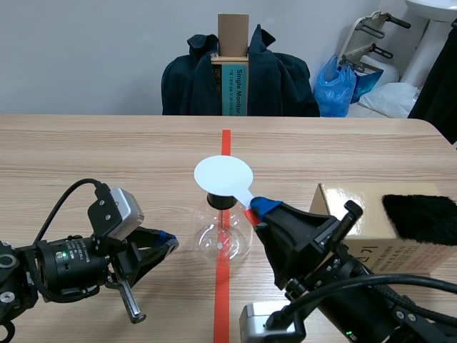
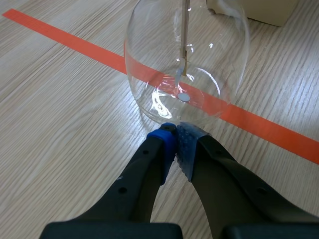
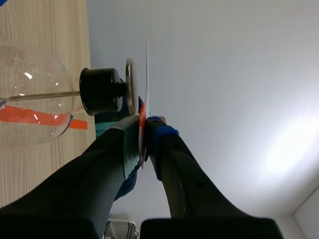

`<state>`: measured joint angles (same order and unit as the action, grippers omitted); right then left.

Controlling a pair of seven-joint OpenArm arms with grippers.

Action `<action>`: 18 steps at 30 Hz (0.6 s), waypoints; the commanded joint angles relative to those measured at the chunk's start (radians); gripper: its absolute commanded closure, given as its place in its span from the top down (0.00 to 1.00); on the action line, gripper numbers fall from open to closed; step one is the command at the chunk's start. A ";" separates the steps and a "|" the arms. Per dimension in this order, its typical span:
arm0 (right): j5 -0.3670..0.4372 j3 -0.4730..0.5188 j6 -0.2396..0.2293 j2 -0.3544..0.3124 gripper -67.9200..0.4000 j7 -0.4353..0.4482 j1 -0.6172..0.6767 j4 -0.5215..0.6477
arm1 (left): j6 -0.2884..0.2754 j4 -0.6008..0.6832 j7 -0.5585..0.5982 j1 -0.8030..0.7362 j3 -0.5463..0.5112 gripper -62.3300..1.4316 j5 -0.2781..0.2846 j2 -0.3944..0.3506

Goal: Do the electroscope experiment.
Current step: 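Move the plate toward and away from the electroscope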

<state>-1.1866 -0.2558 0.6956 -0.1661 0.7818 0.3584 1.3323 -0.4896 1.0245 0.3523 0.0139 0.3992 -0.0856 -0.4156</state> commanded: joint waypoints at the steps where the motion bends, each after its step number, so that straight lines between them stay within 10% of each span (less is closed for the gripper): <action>1: 0.008 0.008 0.012 -0.006 0.02 0.007 -0.012 0.017 | 0.002 0.015 0.017 0.006 -0.005 0.05 0.013 0.002; 18: 0.008 0.008 0.012 -0.006 0.02 -0.042 -0.012 0.017 | 0.002 0.015 0.017 0.006 -0.005 0.05 0.013 0.002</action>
<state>-1.1862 -0.2558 0.6956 -0.1661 0.7467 0.3584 1.3323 -0.4896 1.0245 0.3523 0.0139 0.3992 -0.0856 -0.4156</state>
